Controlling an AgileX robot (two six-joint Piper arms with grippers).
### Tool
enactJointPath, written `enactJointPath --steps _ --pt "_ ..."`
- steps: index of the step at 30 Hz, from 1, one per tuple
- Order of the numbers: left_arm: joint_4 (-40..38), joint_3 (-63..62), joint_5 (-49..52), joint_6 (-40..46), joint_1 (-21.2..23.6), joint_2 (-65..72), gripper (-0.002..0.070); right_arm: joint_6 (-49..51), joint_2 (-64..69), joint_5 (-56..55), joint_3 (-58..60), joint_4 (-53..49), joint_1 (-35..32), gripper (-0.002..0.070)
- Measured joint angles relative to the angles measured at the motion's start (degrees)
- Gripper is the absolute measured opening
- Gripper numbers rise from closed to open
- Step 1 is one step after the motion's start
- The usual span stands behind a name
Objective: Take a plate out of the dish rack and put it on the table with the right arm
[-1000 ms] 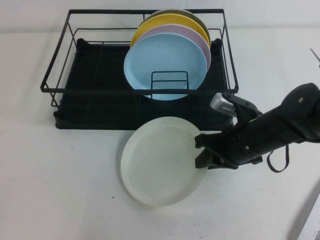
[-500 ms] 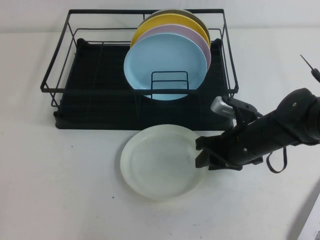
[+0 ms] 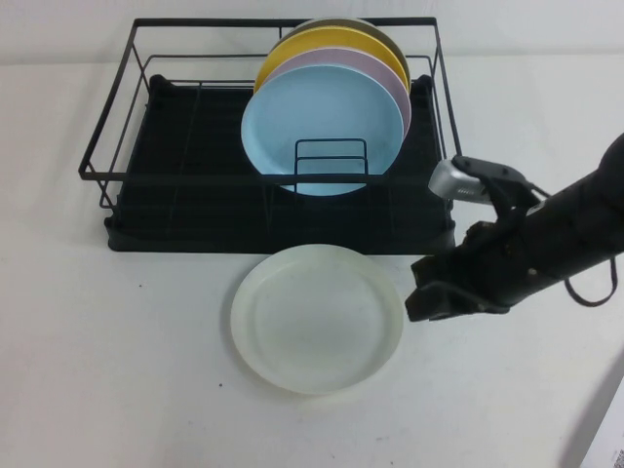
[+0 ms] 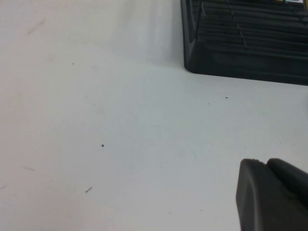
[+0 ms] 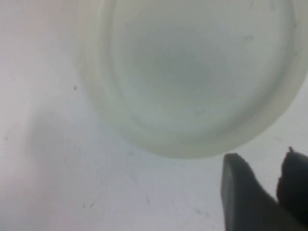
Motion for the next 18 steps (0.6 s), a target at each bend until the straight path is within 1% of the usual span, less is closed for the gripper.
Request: enactJointPath --steps 3,6,10,12,18 --pt "0.00 0.00 0.00 0.00 0.00 0.00 -0.0004 0.87 -6.50 3.31 0.00 -3.87 0.00 0.0060" --pt "0.00 0.00 0.00 0.00 0.00 0.00 -0.0004 2.54 -14.06 4.76 0.00 -7.36 0.00 0.0006" --pt "0.00 0.00 0.00 0.00 0.00 0.00 -0.0004 3.03 -24.44 7.40 0.00 -10.61 0.00 -0.0013" --pt "0.00 0.00 0.00 0.00 0.00 0.00 -0.0004 2.91 -29.11 10.55 0.00 -12.11 0.00 -0.0015" --pt "0.00 0.00 0.00 0.00 0.00 0.00 -0.0004 2.80 -37.48 20.01 0.00 -18.64 0.00 -0.0018"
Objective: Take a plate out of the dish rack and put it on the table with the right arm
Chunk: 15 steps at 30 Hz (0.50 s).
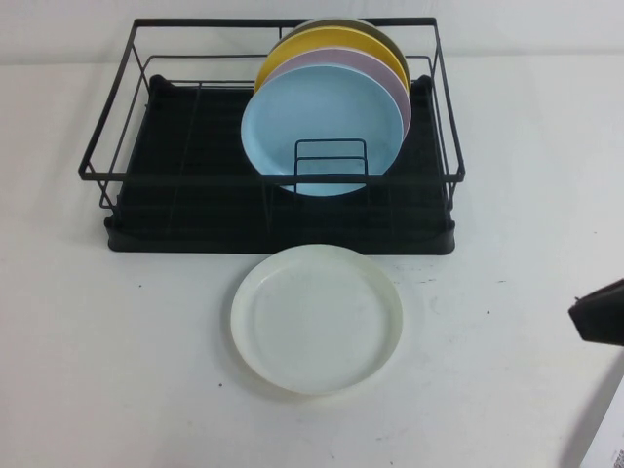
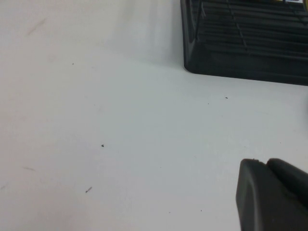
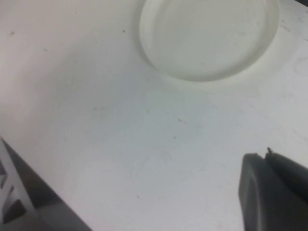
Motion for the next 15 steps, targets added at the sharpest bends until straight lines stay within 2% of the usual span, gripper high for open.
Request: enactJointPath --steps 4,8,11,15 --pt "0.00 0.00 0.00 0.00 0.00 0.00 -0.0004 0.09 -1.15 0.45 0.00 -4.31 0.00 -0.0018" --pt "0.00 0.00 0.00 0.00 0.00 0.00 -0.0004 0.09 -1.41 -7.43 3.26 -6.91 0.00 -0.0018" --pt "0.00 0.00 0.00 0.00 0.00 0.00 -0.0004 0.09 -4.76 -18.95 11.40 -6.87 -0.73 -0.0018" --pt "0.00 0.00 0.00 0.00 0.00 0.00 -0.0004 0.09 -14.13 -33.92 29.74 -4.46 -5.20 -0.0018"
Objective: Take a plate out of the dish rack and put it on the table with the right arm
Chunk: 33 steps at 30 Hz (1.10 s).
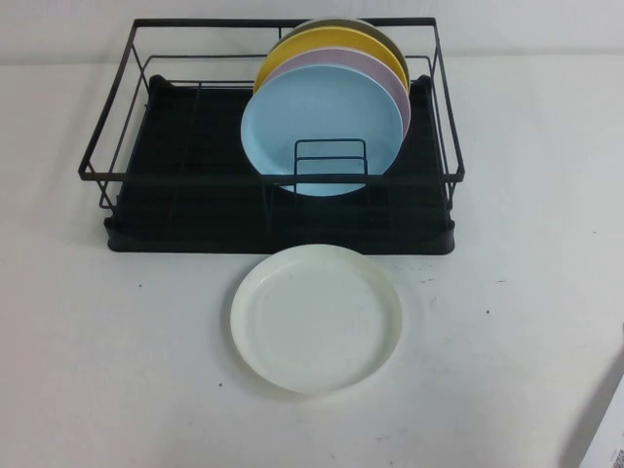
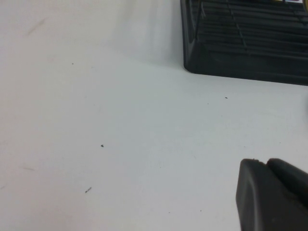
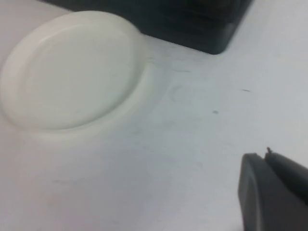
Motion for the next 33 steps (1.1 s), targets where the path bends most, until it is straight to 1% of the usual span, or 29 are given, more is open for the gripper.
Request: enactJointPath --steps 3,6,9,13,17,21,27,33 --pt "0.00 0.00 0.00 0.00 0.00 0.00 -0.0004 0.00 -8.44 -11.43 13.05 0.71 -4.67 -0.0018" --pt "0.00 0.00 0.00 0.00 0.00 0.00 -0.0004 0.00 -16.57 -19.91 22.46 2.38 -8.92 -0.0018" --pt "0.00 0.00 0.00 0.00 0.00 0.00 -0.0004 0.00 -23.70 -26.18 28.80 2.63 -12.24 -0.0018" --pt "0.00 0.00 0.00 0.00 0.00 0.00 -0.0004 0.00 -30.09 -32.64 33.01 3.00 -15.56 -0.0018" --pt "0.00 0.00 0.00 0.00 0.00 0.00 -0.0004 -2.58 -36.44 -31.26 33.26 2.97 -17.79 -0.0018" --pt "0.00 0.00 0.00 0.00 0.00 0.00 -0.0004 -6.58 -42.04 -26.26 33.54 2.76 -18.52 -0.0018" --pt "0.00 0.00 0.00 0.00 0.00 0.00 -0.0004 -7.19 -43.09 -20.67 33.57 2.62 -18.52 -0.0018" --pt "0.00 0.00 0.00 0.00 0.00 0.00 -0.0004 -7.19 -43.09 -17.74 33.57 2.82 -18.52 -0.0018"
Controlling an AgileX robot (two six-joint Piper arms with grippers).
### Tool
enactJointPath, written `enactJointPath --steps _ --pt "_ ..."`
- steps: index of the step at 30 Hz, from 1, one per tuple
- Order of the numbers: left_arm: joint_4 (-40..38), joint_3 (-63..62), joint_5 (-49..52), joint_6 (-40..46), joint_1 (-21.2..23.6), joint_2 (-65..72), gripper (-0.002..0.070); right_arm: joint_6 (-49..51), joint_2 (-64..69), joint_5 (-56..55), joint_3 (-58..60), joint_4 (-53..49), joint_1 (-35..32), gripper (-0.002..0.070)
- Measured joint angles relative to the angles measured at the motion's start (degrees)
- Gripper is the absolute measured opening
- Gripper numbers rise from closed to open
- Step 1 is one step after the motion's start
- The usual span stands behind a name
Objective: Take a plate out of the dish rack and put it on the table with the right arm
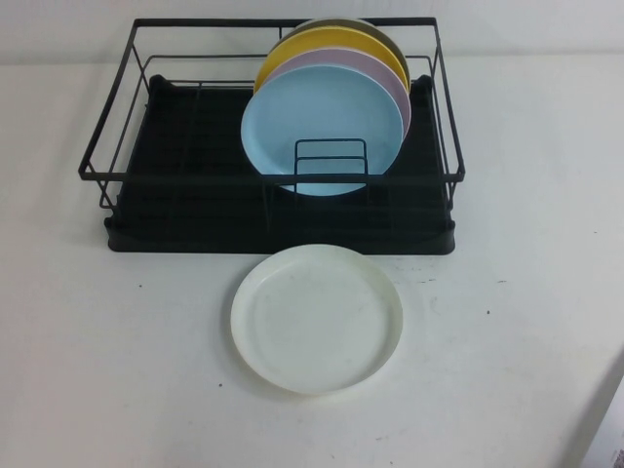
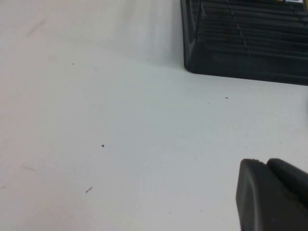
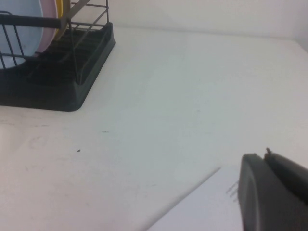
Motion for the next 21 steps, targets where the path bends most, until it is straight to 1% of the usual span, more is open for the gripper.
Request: enactJointPath --steps 3,7,12,21 --pt "0.00 0.00 0.00 0.00 0.00 0.00 -0.0004 0.92 0.00 1.07 0.09 -1.60 0.00 -0.0018" --pt "0.00 0.00 0.00 0.00 0.00 0.00 -0.0004 7.01 0.00 2.64 0.09 -7.39 0.00 -0.0018" --pt "0.00 0.00 0.00 0.00 0.00 0.00 -0.0004 8.96 0.00 6.22 0.09 -8.56 0.00 -0.0018" --pt "0.00 0.00 0.00 0.00 0.00 0.00 -0.0004 9.31 0.00 6.32 0.09 -8.54 0.00 -0.0018"
